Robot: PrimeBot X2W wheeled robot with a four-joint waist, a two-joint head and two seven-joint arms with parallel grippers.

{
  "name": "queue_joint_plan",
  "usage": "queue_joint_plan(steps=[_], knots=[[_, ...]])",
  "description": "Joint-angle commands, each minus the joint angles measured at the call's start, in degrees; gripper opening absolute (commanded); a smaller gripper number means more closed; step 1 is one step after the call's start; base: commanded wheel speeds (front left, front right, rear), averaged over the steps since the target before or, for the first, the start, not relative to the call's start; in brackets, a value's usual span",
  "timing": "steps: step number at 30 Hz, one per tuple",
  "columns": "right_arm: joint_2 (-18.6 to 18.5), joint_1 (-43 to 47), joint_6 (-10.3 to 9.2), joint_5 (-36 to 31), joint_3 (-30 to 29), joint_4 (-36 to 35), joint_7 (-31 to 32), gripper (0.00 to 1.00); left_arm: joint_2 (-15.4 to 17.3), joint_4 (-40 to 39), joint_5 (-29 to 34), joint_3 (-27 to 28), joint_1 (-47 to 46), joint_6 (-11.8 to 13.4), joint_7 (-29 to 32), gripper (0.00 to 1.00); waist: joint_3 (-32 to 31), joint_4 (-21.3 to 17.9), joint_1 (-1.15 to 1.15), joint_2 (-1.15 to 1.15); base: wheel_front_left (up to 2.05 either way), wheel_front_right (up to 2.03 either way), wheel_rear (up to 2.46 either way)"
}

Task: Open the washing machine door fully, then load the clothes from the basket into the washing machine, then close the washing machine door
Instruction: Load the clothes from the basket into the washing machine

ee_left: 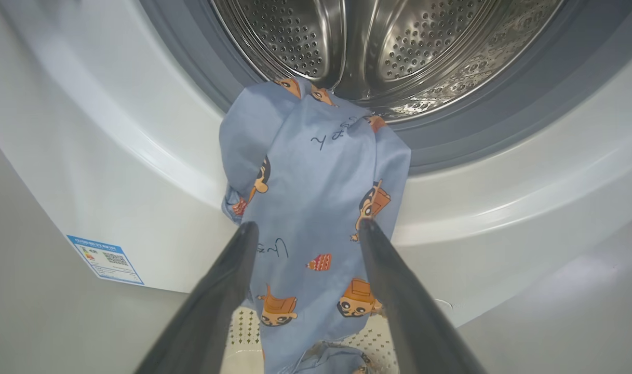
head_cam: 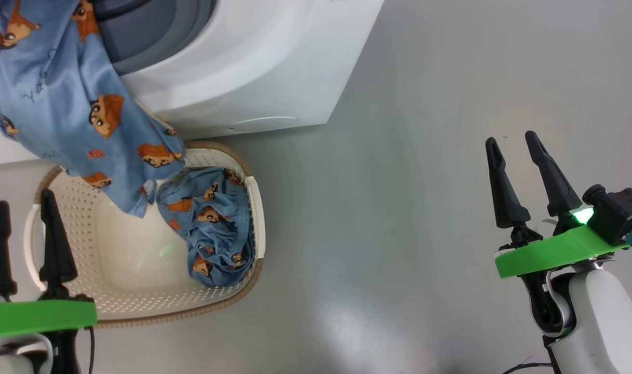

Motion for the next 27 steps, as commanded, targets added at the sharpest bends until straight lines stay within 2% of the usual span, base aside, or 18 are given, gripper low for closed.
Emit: queue_joint_plan(steps=[1, 14, 27], knots=[[-0.53, 1.66, 0.08, -0.25, 1.14, -1.26, -0.43, 1.0, 0.85, -1.46, 0.78, 2.1, 1.14, -0.14, -0.29, 1.0, -0.03, 0.14, 0.0, 0.0, 0.0, 0.0, 0.0], [-0.31, 1.21, 0.08, -0.21, 1.74, -1.19, -0.43, 1.0, 1.52, 4.5, -1.13, -0.45, -0.19, -0.14, -0.29, 1.0, 0.37, -0.38, 0.0, 0.0, 0.0, 0.0, 0.0], [0.73, 0.07, 0.08, -0.36, 1.63, -1.57, -0.43, 1.0, 6.38, 22.68, -5.74, -8.95, -13.54, -0.14, -0.29, 1.0, 2.61, -0.74, 0.0, 0.0, 0.0, 0.0, 0.0]])
